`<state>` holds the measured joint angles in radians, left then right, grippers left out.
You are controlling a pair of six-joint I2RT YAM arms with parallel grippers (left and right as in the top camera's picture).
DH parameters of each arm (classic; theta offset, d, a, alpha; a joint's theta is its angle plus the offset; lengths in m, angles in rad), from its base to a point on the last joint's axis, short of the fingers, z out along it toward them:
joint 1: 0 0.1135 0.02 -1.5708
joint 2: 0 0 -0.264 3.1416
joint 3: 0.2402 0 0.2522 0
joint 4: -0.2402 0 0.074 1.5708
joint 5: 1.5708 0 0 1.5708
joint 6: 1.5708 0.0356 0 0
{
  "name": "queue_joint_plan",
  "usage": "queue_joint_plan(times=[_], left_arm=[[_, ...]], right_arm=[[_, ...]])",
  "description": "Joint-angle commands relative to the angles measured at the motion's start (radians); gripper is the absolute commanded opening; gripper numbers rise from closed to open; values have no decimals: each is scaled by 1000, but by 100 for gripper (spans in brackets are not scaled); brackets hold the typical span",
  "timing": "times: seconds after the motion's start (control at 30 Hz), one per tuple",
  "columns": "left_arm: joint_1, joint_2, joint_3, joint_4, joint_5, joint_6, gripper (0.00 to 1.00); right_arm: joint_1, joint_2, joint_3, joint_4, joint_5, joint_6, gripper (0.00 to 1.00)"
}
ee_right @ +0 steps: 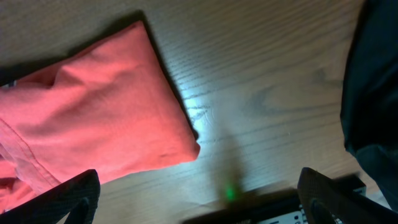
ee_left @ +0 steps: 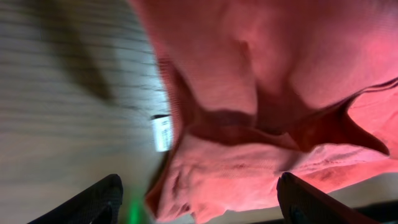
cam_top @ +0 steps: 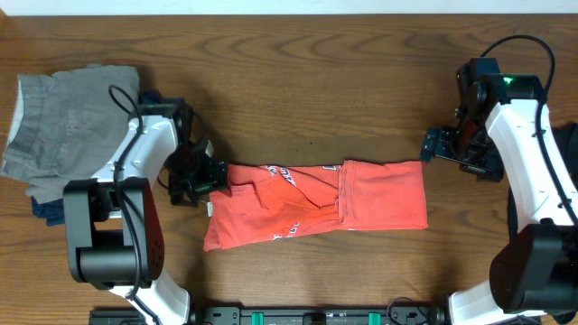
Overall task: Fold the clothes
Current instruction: 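Release with the right gripper and grasp the shirt's left end with the left gripper, then fold the left end rightward over the shirt with the left gripper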
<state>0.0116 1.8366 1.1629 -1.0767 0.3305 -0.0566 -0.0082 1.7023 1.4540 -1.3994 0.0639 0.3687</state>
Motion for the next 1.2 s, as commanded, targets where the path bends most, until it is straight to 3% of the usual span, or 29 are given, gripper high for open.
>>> queue_joint_plan(times=[0.0,0.43,0.6,0.7,0.8,0.9,1.03,1.17], left_arm=[[2,-6,-55,39,81,45,81],[2,-5,-182,203,203,45,81],[-5,-5,-198,233,235,45,64],[-7,-5,-198,255,235,45,30],[-7,-5,-195,268,230,45,15],[-5,-6,-160,229,130,27,6],[5,-8,-27,76,-67,-21,6],[14,-8,147,-60,-115,-35,6]], right_arm=[[-5,-2,10,1,8,-18,99],[-5,-2,10,1,8,-18,99],[-5,-2,10,0,8,-18,99],[-5,-2,10,0,7,-18,99],[-5,-2,10,-5,8,-18,99],[-5,-2,10,-8,16,-18,99],[-7,-2,10,-6,39,-18,99],[-12,-3,10,-3,61,-18,99]])
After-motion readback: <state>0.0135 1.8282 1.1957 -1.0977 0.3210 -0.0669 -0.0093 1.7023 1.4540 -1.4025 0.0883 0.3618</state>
